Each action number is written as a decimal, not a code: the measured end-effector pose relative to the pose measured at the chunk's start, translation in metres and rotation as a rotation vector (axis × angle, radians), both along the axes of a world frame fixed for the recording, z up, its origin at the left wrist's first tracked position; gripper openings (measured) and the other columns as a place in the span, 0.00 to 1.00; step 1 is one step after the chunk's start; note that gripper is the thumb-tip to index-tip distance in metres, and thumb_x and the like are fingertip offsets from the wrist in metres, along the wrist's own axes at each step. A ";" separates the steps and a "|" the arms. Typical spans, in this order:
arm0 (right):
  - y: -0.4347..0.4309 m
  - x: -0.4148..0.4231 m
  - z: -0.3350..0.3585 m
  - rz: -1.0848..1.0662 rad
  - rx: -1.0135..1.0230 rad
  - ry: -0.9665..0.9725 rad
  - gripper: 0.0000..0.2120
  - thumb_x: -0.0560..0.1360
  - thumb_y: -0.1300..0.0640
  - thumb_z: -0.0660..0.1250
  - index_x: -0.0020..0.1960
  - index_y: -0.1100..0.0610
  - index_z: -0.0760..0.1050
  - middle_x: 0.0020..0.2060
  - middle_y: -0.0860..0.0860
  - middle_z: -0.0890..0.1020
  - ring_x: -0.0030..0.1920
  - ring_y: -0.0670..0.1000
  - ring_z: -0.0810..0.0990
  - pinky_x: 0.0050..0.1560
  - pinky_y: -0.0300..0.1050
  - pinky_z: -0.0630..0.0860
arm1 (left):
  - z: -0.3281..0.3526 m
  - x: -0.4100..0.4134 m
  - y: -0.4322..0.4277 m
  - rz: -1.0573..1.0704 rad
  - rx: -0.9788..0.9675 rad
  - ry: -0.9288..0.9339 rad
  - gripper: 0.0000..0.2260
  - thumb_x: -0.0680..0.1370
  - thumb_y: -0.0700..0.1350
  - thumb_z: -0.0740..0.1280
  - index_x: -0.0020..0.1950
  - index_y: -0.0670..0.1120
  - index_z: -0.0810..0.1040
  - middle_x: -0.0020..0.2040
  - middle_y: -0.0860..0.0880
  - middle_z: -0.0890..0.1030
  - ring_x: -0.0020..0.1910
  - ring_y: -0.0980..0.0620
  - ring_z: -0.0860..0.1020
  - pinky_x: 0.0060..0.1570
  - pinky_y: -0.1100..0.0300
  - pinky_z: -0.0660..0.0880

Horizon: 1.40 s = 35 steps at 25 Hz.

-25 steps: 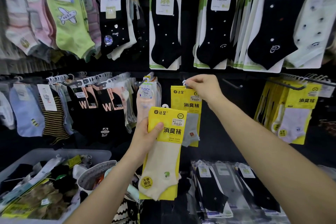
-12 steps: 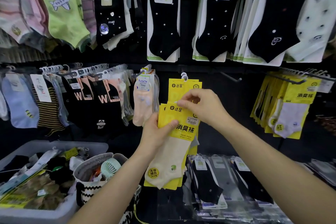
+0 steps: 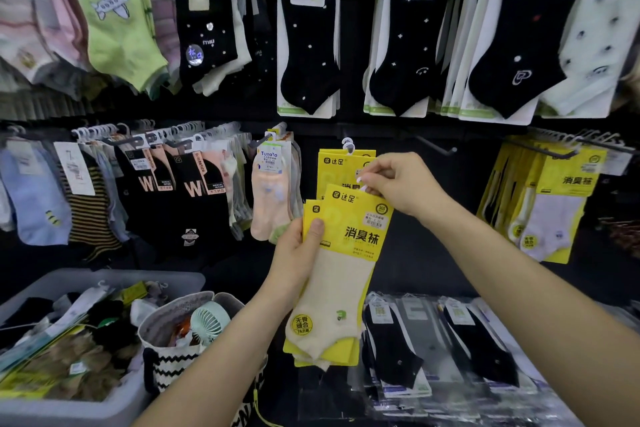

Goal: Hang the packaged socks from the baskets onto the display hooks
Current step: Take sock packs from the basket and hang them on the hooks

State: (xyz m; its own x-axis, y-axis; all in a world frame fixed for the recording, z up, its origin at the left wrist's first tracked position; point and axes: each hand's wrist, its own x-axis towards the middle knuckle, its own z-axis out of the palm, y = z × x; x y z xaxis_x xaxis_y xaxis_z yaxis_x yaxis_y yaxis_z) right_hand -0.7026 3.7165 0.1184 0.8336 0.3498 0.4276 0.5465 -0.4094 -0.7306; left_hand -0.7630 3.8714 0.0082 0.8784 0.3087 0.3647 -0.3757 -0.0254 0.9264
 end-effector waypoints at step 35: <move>-0.002 -0.017 0.000 0.055 -0.141 -0.096 0.08 0.74 0.56 0.69 0.37 0.48 0.74 0.33 0.44 0.80 0.35 0.40 0.78 0.36 0.34 0.72 | 0.020 -0.005 0.001 0.022 -0.020 -0.087 0.05 0.74 0.41 0.69 0.49 0.46 0.77 0.42 0.51 0.84 0.40 0.56 0.83 0.35 0.65 0.78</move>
